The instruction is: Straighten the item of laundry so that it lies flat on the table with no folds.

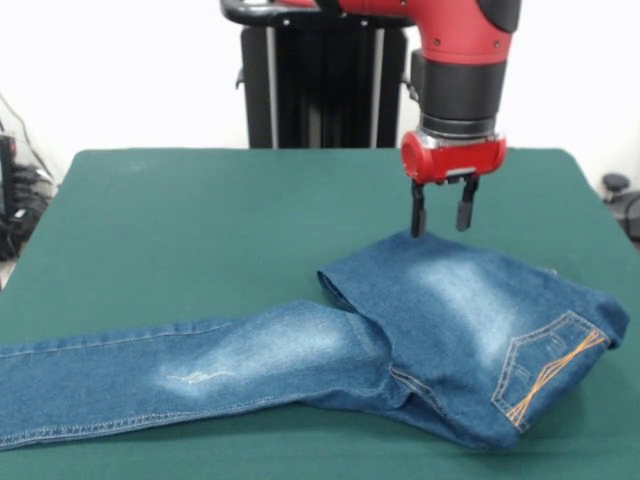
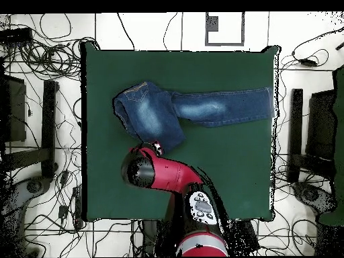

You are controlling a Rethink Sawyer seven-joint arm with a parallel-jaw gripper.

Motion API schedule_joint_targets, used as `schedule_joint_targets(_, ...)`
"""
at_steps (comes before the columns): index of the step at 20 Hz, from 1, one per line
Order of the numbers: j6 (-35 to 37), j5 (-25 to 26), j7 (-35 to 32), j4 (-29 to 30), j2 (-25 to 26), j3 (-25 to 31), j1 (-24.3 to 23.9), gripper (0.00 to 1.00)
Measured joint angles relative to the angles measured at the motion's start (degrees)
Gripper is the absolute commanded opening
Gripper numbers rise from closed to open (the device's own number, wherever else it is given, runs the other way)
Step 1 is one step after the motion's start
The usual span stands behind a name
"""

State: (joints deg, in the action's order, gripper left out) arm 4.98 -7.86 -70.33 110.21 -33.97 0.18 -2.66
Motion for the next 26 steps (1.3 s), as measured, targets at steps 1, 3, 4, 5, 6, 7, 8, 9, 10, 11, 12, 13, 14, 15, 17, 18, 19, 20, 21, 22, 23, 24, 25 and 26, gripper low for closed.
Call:
schedule_joint_targets(1, 0.0, 0.0, 0.0, 0.0, 0.0, 0.0, 0.0, 1.0)
schedule_joint_targets(3, 0.0, 0.0, 0.0, 0.0, 0.1, 0.0, 0.0, 1.0)
schedule_joint_targets(4, 0.0, 0.0, 0.0, 0.0, 0.1, 0.0, 0.0, 1.0)
schedule_joint_targets(5, 0.0, 0.0, 0.0, 0.0, 0.1, 0.0, 0.0, 1.0)
schedule_joint_targets(6, 0.0, 0.0, 0.0, 0.0, 0.2, 0.0, 0.0, 1.0)
schedule_joint_targets(7, 0.0, 0.0, 0.0, 0.0, 0.2, 0.0, 0.0, 1.0)
schedule_joint_targets(8, 0.0, 0.0, 0.0, 0.0, 0.3, 0.0, 0.0, 1.0)
schedule_joint_targets(9, 0.0, 0.0, 0.0, 0.1, 0.4, 0.0, 0.0, 1.0)
schedule_joint_targets(10, 0.0, 0.0, 0.0, 0.1, 0.5, 0.0, 0.0, 1.0)
schedule_joint_targets(11, 0.0, 0.0, 0.0, 0.1, 0.5, 0.0, 0.0, 1.0)
schedule_joint_targets(12, 0.0, 0.0, 0.0, 0.1, 0.6, 0.0, 0.0, 1.0)
schedule_joint_targets(13, 0.0, 0.0, 0.0, 0.1, 0.7, 0.0, 0.0, 1.0)
schedule_joint_targets(14, 0.0, 0.0, 0.0, 0.1, 0.9, 0.0, 0.0, 1.0)
schedule_joint_targets(15, 0.0, 0.0, 0.0, 0.1, 1.1, 0.0, 0.0, 1.0)
schedule_joint_targets(17, 0.0, 0.0, 0.0, 0.1, 1.8, 0.0, 0.0, 1.0)
schedule_joint_targets(18, 0.0, 0.0, 0.0, 0.1, 1.9, 0.0, 0.0, 1.0)
schedule_joint_targets(19, 0.0, 0.0, 0.0, 0.1, 1.9, 0.0, 0.0, 1.0)
schedule_joint_targets(20, 0.0, 0.0, 0.0, 0.1, 2.0, 0.0, 0.0, 1.0)
schedule_joint_targets(21, 0.0, 0.0, 0.0, 0.1, 2.1, 0.0, 0.0, 1.0)
schedule_joint_targets(22, 0.0, 0.0, 0.0, 0.1, 2.2, 0.0, 0.0, 1.0)
schedule_joint_targets(23, 0.0, 0.0, 0.0, 0.1, 2.3, 0.0, 0.0, 1.0)
schedule_joint_targets(24, 0.0, 0.0, 0.0, 0.1, 2.5, 0.0, 0.0, 1.0)
schedule_joint_targets(25, 0.0, 0.0, 0.0, 0.1, 2.8, 0.0, 0.0, 1.0)
schedule_joint_targets(26, 0.0, 0.0, 0.0, 0.1, 3.0, 0.0, 0.0, 1.0)
